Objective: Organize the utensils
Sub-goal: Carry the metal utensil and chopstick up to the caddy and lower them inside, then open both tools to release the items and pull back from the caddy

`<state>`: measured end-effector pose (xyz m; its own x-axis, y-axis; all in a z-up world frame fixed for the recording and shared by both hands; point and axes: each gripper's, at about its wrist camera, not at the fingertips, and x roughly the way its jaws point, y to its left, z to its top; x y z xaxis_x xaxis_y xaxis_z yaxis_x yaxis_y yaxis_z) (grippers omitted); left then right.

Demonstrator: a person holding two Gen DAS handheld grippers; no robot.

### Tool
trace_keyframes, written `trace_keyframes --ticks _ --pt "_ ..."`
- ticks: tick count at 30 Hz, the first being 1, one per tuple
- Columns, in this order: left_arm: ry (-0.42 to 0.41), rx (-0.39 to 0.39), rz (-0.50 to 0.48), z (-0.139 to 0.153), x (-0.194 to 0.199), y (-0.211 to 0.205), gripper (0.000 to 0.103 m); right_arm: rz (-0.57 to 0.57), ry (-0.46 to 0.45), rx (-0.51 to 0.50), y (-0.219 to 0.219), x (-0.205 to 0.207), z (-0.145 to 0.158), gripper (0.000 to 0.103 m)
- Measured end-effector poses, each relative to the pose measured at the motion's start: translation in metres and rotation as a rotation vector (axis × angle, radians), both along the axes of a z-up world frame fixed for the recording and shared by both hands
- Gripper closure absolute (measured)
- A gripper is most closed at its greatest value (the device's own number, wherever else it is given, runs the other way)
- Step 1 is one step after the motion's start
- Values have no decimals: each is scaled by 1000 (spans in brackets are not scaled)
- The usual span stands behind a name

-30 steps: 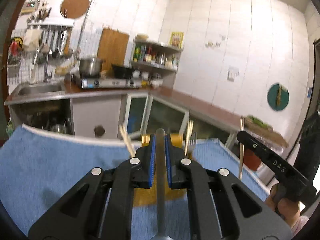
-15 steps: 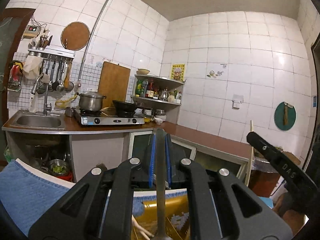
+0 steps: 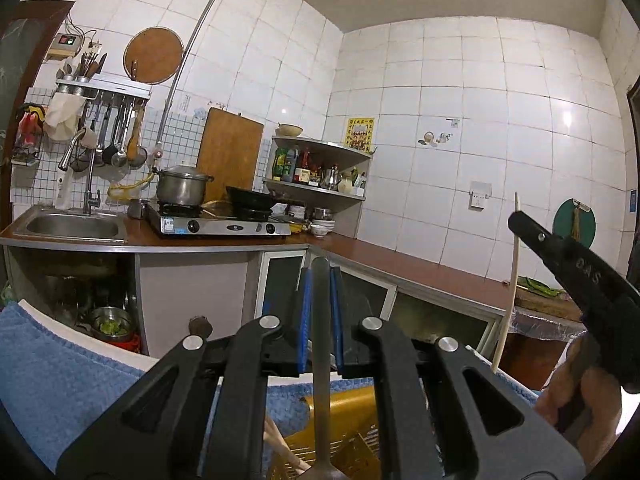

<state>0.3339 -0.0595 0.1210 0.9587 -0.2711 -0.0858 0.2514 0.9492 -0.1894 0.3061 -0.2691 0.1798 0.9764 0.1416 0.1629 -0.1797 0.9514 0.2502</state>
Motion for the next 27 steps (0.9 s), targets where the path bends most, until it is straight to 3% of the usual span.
trace_keyframes --ticks 6,21,27 --pt "9 24 9 -9 3 -2 95 -3 -1 -62 13 5 -16 97" --pt "65 97 6 -32 -8 -9 95 84 148 -110 8 2 -72 97" --pt "129 97 8 -43 -10 -6 95 98 206 -99 3 -7 -82 97"
